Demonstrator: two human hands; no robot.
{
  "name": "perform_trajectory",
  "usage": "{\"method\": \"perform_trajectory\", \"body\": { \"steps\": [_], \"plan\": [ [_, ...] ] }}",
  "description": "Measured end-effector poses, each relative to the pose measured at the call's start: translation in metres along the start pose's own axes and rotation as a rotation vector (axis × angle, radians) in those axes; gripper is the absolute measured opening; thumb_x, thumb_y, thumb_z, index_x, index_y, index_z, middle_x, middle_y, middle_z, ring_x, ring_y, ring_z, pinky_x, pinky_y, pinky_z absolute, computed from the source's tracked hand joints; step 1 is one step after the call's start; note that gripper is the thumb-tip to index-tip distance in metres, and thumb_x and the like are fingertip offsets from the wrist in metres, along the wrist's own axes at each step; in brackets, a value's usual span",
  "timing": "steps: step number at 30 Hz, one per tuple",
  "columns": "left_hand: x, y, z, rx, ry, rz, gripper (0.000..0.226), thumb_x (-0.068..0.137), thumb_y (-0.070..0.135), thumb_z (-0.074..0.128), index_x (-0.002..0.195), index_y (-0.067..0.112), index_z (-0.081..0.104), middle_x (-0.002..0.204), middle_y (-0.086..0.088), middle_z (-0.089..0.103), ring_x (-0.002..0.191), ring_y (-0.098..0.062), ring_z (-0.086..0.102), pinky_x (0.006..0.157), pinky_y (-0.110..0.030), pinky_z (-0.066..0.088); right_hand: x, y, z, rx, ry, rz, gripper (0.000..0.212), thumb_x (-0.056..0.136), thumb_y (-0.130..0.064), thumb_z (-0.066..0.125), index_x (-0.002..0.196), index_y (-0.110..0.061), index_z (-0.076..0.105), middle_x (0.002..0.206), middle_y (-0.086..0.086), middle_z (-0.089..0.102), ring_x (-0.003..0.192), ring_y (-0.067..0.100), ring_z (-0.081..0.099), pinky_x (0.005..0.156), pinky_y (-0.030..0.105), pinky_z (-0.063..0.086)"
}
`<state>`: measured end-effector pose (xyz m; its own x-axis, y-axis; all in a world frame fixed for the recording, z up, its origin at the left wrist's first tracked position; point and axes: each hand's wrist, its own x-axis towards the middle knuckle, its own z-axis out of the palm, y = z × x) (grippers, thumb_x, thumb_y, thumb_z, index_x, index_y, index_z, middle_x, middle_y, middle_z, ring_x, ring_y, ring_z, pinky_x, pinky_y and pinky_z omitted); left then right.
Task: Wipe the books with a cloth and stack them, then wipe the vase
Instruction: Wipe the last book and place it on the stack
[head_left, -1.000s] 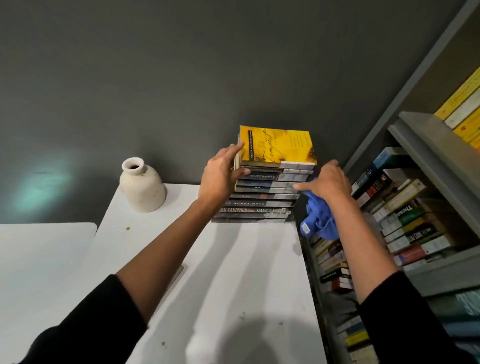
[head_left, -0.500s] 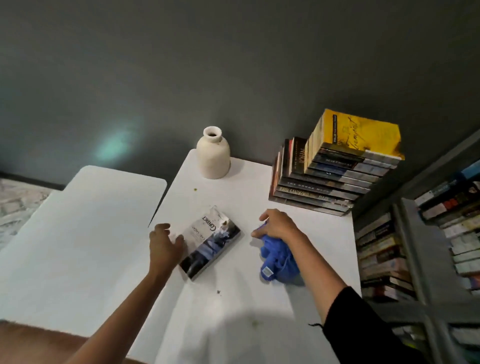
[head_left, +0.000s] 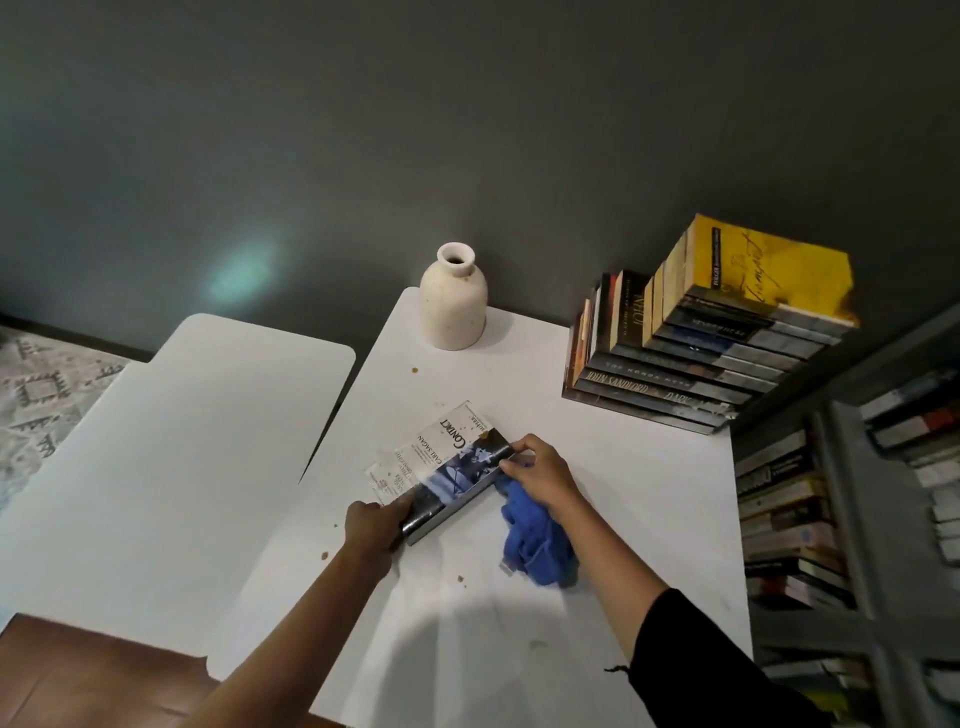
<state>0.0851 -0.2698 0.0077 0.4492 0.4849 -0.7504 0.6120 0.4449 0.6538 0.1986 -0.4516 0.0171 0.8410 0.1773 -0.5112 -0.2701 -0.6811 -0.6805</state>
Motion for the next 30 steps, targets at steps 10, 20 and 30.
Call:
{"method": "perform_trajectory", "body": {
  "steps": [10,20,30],
  "plan": [
    [-0.028,0.031,-0.008,-0.119,-0.468,0.025,0.049,0.072,0.0,0.072,0.117,0.007,0.052,0.103,-0.011,0.064,0.088,-0.02,0.063,0.065,-0.032,0.052,-0.033,0.008,-0.036,0.31,0.033,-0.081,0.019,0.083,-0.008,0.072,0.095,-0.017,0.06,0.097,0.008,0.068,0.098,0.025,0.065,0.092,0.041,0.052],
    [-0.054,0.05,0.007,-0.309,-0.693,0.17,0.049,0.091,0.005,0.055,0.136,0.017,0.041,0.137,-0.01,0.055,0.106,-0.031,0.062,0.071,-0.046,0.06,-0.095,-0.011,-0.086,0.407,0.246,-0.039,0.043,0.067,-0.016,0.086,0.101,-0.018,0.059,0.101,0.012,0.062,0.087,0.023,0.063,0.081,0.035,0.054],
    [-0.087,0.043,0.025,-0.334,-0.744,0.208,0.039,0.092,0.004,0.053,0.126,0.021,0.043,0.134,-0.007,0.057,0.108,-0.033,0.063,0.067,-0.046,0.059,-0.125,-0.032,-0.076,0.124,0.583,-0.477,0.019,0.088,-0.017,0.067,0.106,-0.02,0.064,0.104,-0.006,0.054,0.091,0.004,0.056,0.084,0.012,0.043]
  ]
}}
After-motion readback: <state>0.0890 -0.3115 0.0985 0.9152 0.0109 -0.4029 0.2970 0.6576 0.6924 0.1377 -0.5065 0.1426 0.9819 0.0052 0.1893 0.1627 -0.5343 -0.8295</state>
